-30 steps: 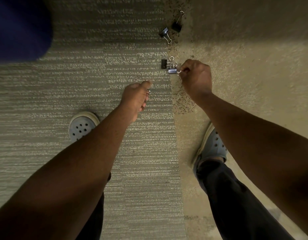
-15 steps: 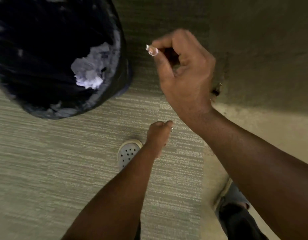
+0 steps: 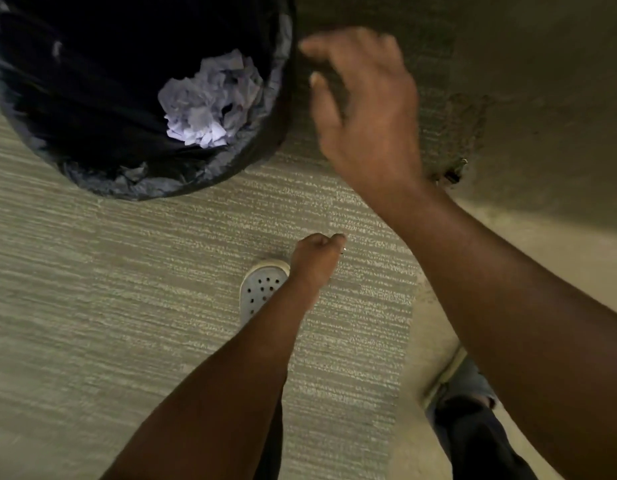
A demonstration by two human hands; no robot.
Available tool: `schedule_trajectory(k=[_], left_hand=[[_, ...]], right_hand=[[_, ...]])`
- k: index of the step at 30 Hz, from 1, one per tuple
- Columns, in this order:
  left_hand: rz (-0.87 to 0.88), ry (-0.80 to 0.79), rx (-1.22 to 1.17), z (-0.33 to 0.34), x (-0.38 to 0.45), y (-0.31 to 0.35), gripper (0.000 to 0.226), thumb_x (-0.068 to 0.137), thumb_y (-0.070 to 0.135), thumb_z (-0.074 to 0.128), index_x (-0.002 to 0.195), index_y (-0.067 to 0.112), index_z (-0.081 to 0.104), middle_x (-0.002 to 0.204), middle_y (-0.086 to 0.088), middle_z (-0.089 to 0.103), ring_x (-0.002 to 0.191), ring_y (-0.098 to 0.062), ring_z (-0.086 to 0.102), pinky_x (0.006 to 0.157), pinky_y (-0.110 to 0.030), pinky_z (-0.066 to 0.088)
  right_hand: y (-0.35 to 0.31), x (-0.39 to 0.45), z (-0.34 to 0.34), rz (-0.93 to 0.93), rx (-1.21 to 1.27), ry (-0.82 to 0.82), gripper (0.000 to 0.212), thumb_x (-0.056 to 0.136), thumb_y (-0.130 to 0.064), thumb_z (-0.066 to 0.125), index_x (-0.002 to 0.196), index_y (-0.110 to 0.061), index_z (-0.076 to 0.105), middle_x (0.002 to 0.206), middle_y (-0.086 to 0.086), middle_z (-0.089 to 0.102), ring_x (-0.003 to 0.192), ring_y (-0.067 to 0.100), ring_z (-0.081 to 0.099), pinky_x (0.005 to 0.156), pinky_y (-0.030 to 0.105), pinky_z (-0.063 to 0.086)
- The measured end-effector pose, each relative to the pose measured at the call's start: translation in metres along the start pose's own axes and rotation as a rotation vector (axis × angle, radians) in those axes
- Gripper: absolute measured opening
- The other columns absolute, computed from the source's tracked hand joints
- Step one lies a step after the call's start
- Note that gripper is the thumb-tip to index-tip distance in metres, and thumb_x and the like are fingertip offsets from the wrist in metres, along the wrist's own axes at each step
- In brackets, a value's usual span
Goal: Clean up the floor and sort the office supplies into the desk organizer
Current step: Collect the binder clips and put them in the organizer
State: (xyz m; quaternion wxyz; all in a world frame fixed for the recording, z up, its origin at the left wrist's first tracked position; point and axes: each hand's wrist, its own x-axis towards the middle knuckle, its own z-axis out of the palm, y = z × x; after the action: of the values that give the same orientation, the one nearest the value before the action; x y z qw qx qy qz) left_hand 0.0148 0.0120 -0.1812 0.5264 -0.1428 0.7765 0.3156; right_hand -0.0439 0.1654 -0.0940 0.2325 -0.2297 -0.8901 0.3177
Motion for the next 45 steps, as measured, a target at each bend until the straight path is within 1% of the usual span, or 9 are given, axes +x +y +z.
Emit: schedule_trajectory(k=[6,9,15,23,27,30,36,39,45], left_hand=[[-0.132,-0.179,-0.273,0.02,-0.008,0.001,0.023,0.091,0.036,0.059,0.084,0.014,0.057,0.062,0.002,0.049,0.049,-0.012,0.042,0.041,-0.022,0.028],[-0.12,-0.216,-0.172,0.033,-0.002,0.006,0.021,0.092,0.035,0.058,0.088,0.014,0.057,0.066,0.0,0.05,0.05,-0.012,0.043,0.04,-0.021,0.028],[-0.03,-0.197,0.032,0.059,0.018,0.012,0.019,0.089,0.031,0.064,0.091,0.013,0.057,0.071,0.0,0.054,0.055,-0.011,0.045,0.042,-0.019,0.032],[0.443,-0.007,0.507,0.105,0.052,0.018,0.032,0.083,0.028,0.071,0.063,0.021,0.047,0.059,0.006,0.051,0.053,-0.01,0.046,0.058,-0.025,0.041],[0.731,0.068,0.856,0.126,0.063,0.03,0.014,0.085,0.024,0.067,0.091,0.021,0.055,0.066,0.008,0.054,0.06,-0.016,0.053,0.055,-0.026,0.036],[0.79,0.09,1.068,0.146,0.069,0.041,0.037,0.085,0.031,0.07,0.116,0.025,0.051,0.086,-0.002,0.065,0.079,-0.023,0.061,0.061,-0.029,0.037],[0.837,0.031,1.251,0.168,0.079,0.042,0.038,0.091,0.029,0.064,0.121,0.018,0.044,0.089,-0.005,0.065,0.08,-0.026,0.063,0.063,-0.034,0.047],[0.782,-0.059,1.136,0.166,0.082,0.039,0.036,0.094,0.027,0.059,0.121,0.012,0.042,0.085,-0.005,0.059,0.072,-0.022,0.058,0.06,-0.032,0.048],[0.155,-0.278,0.139,0.152,0.077,0.062,0.013,0.092,0.023,0.045,0.079,0.018,0.044,0.065,0.003,0.042,0.048,-0.008,0.034,0.039,-0.018,0.024]], right_hand=[[0.115,-0.117,-0.038,0.938,-0.039,-0.063,0.023,0.089,-0.011,0.048,0.103,-0.015,0.065,0.096,-0.006,0.067,0.09,0.014,0.064,0.074,0.022,0.047],[0.159,-0.169,-0.051,1.137,-0.14,-0.236,0.029,0.086,-0.015,0.045,0.108,-0.014,0.064,0.105,0.005,0.07,0.096,0.024,0.066,0.077,0.027,0.047],[0.185,-0.198,-0.044,0.789,-0.239,-0.622,0.069,0.084,0.002,0.061,0.142,-0.022,0.032,0.138,0.014,0.041,0.1,0.024,0.057,0.073,0.022,0.052],[0.215,-0.195,-0.026,0.759,-0.294,-0.587,0.04,0.09,-0.011,0.062,0.126,-0.017,0.046,0.12,0.011,0.045,0.093,0.023,0.055,0.076,0.032,0.053],[0.219,-0.212,-0.029,0.656,-0.311,-0.537,0.027,0.092,-0.011,0.055,0.117,-0.015,0.05,0.113,0.012,0.048,0.088,0.025,0.055,0.065,0.029,0.045],[0.226,-0.223,-0.034,0.61,-0.327,-0.533,0.025,0.093,-0.02,0.053,0.117,-0.017,0.046,0.111,0.01,0.048,0.087,0.023,0.053,0.064,0.03,0.045],[0.238,-0.228,-0.042,0.627,-0.187,-0.418,0.021,0.096,-0.023,0.047,0.114,-0.014,0.054,0.108,0.012,0.048,0.072,0.017,0.05,0.057,0.021,0.043],[0.246,-0.211,-0.044,0.916,0.031,-0.154,0.011,0.089,-0.02,0.051,0.095,-0.016,0.058,0.095,0.008,0.056,0.073,0.018,0.054,0.058,0.021,0.047],[0.251,-0.159,-0.057,1.455,0.83,0.217,0.011,0.093,-0.009,0.049,0.082,-0.011,0.052,0.065,0.001,0.052,0.056,0.013,0.052,0.052,0.026,0.045]])
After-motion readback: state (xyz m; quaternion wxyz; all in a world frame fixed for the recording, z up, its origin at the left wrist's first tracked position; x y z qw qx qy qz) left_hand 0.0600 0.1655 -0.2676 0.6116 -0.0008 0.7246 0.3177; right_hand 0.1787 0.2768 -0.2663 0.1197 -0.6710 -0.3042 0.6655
